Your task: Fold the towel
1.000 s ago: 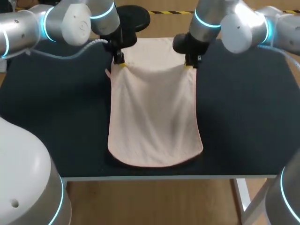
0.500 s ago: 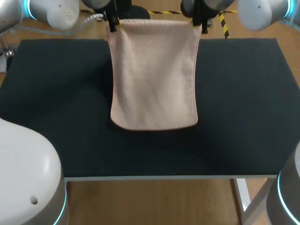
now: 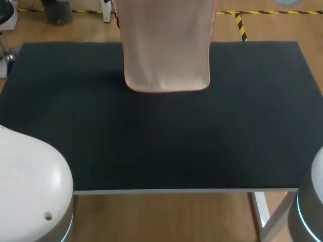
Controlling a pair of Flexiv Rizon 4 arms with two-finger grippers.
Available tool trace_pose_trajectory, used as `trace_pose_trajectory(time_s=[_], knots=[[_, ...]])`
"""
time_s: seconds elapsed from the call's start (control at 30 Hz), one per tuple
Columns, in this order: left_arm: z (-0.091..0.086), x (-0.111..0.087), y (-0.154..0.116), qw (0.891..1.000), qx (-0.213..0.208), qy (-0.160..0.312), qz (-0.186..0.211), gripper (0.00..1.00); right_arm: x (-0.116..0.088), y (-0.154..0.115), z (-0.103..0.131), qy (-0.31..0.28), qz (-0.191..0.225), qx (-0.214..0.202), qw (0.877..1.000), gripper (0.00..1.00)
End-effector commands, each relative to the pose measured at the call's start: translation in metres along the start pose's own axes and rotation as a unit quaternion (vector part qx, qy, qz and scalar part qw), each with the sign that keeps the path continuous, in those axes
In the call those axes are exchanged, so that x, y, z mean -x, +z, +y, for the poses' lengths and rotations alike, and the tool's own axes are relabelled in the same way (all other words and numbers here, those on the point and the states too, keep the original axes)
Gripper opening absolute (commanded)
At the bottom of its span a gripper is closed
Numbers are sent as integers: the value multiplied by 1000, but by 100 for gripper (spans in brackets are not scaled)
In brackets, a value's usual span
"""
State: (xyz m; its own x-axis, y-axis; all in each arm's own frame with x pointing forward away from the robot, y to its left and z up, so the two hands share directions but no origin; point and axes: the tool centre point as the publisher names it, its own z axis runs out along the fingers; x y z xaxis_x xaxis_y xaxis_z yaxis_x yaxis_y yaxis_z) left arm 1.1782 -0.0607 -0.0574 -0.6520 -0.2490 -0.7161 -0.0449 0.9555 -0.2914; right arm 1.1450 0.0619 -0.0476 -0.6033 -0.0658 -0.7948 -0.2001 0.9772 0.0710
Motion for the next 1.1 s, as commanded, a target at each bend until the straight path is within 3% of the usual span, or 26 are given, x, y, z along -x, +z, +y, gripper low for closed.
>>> trace_pose_trajectory(time_s=[0.03, 0.13, 0.23, 0.57, 0.7, 0.9, 1.1], knots=[[-4, 10, -31, 1000, 10, 0, -14, 0, 9, -30, -1, 3, -17, -6, 1000, 0], [-5, 7, -43, 1000, 14, 3, -24, 0, 12, -35, -2, 4, -22, -5, 1000, 0], [-1, -8, -49, 1000, 18, 0, -17, 0, -1, -36, -1, -5, -9, -3, 1000, 0], [15, -115, -59, 996, 27, -32, 80, 0, -98, -29, 7, -4, 108, 36, 993, 0], [20, -157, -69, 991, 20, -53, 122, 0, -134, -37, 13, -8, 132, 34, 991, 0], [22, -203, -76, 984, 17, -45, 173, 0, -174, -51, 18, -15, 162, 31, 986, 0], [30, -242, -46, 967, 23, -65, 246, 0, -217, -26, 15, 1, 216, 13, 976, 0]])
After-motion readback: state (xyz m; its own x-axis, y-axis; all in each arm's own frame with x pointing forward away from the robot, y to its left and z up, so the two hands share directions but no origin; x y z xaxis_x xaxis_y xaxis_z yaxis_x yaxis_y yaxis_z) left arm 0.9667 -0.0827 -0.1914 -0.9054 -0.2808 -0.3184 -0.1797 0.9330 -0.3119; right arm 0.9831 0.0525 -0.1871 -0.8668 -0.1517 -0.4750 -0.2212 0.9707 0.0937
